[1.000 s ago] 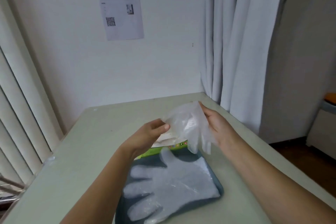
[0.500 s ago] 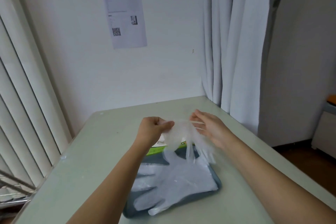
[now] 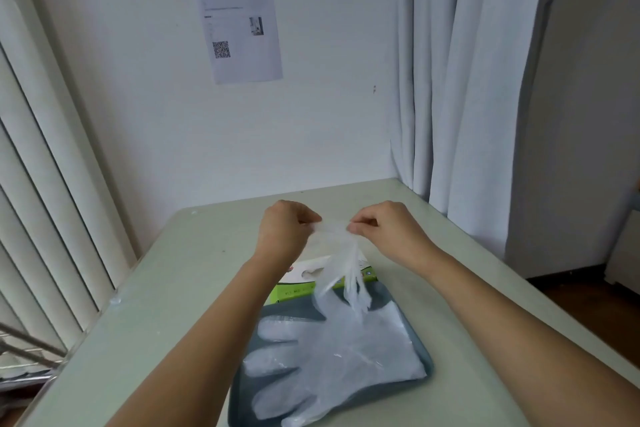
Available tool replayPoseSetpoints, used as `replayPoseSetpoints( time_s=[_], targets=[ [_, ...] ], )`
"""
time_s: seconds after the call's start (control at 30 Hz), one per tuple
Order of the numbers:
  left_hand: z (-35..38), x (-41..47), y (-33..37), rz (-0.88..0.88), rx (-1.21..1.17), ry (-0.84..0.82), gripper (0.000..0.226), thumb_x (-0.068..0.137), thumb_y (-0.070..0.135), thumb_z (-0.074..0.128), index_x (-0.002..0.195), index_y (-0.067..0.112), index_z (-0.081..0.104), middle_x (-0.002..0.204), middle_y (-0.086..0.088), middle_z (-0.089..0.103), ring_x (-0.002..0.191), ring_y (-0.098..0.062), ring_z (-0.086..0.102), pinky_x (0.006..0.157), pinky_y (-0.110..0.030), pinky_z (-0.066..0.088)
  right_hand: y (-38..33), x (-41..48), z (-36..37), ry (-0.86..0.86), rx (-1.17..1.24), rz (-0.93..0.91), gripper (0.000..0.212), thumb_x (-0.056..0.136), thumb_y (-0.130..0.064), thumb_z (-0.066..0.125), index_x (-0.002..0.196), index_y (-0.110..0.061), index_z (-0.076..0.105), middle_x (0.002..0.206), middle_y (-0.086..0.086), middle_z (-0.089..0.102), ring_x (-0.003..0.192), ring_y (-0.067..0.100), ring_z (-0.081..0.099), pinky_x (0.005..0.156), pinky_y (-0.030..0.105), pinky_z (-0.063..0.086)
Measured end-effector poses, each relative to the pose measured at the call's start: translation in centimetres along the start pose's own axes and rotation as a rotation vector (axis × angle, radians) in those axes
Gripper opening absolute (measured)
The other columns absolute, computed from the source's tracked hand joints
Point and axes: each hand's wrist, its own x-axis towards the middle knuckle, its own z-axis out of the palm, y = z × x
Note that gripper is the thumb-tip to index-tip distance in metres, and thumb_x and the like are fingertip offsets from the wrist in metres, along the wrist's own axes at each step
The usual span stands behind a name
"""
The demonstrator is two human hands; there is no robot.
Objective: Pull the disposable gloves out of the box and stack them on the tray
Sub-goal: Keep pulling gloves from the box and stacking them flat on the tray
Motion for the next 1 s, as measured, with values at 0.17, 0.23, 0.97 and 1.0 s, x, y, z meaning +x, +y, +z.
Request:
replayPoseSetpoints(
  time_s=[0.17, 0.23, 0.97, 1.0],
  targets=[
    [0.7, -1.1, -0.1, 0.107, -0.088, 0.281, 0.015, 0.085, 0.017, 0.069, 0.095, 0.016, 0.058, 0.085, 0.005, 0.057, 0.066, -0.004, 0.050, 0.054, -0.011, 0.038, 1.9, 1.7, -0.1, 0.012, 0.109, 0.190, 0.014, 0.083, -0.021, 0.073, 0.074, -0.011, 0.073, 0.071, -0.004, 0.068, 0.073, 0.010, 0.063, 0.070, 0.019, 0.047],
    [1.7, -1.9, 0.4, 0.090, -0.185, 0.203, 0.023, 0.086, 0.029, 0.070, 0.076, 0.011, 0.058, 0.058, 0.007, 0.054, 0.049, -0.005, 0.047, 0.050, -0.019, 0.043, 2.3, 2.2, 0.1, 0.018, 0.161, 0.227, 0.014, 0.080, -0.022, 0.076, 0.072, -0.011, 0.074, 0.072, 0.001, 0.072, 0.076, 0.015, 0.068, 0.079, 0.027, 0.053],
    [6.4, 2.1, -3.3, -0.166, -0.680, -0.142, 0.008, 0.081, 0.008, 0.075, 0.087, 0.004, 0.075, 0.083, -0.012, 0.075, 0.082, -0.027, 0.073, 0.076, -0.033, 0.060, 5.9, 3.8, 3.4, -0.147, 0.609, 0.232, 0.003, 0.079, -0.008, 0.074, 0.082, -0.009, 0.074, 0.087, 0.016, 0.073, 0.078, 0.017, 0.065, 0.083, 0.028, 0.055],
    [6.5, 2.2, -3.3, -0.167, -0.690, -0.149, 0.006, 0.081, 0.006, 0.074, 0.087, 0.004, 0.075, 0.082, -0.011, 0.075, 0.080, -0.025, 0.073, 0.072, -0.029, 0.059, 6.1, 3.8, 3.5, -0.137, 0.608, 0.241, 0.004, 0.078, -0.010, 0.075, 0.082, -0.008, 0.074, 0.087, 0.016, 0.073, 0.077, 0.018, 0.065, 0.083, 0.029, 0.055]
  ],
)
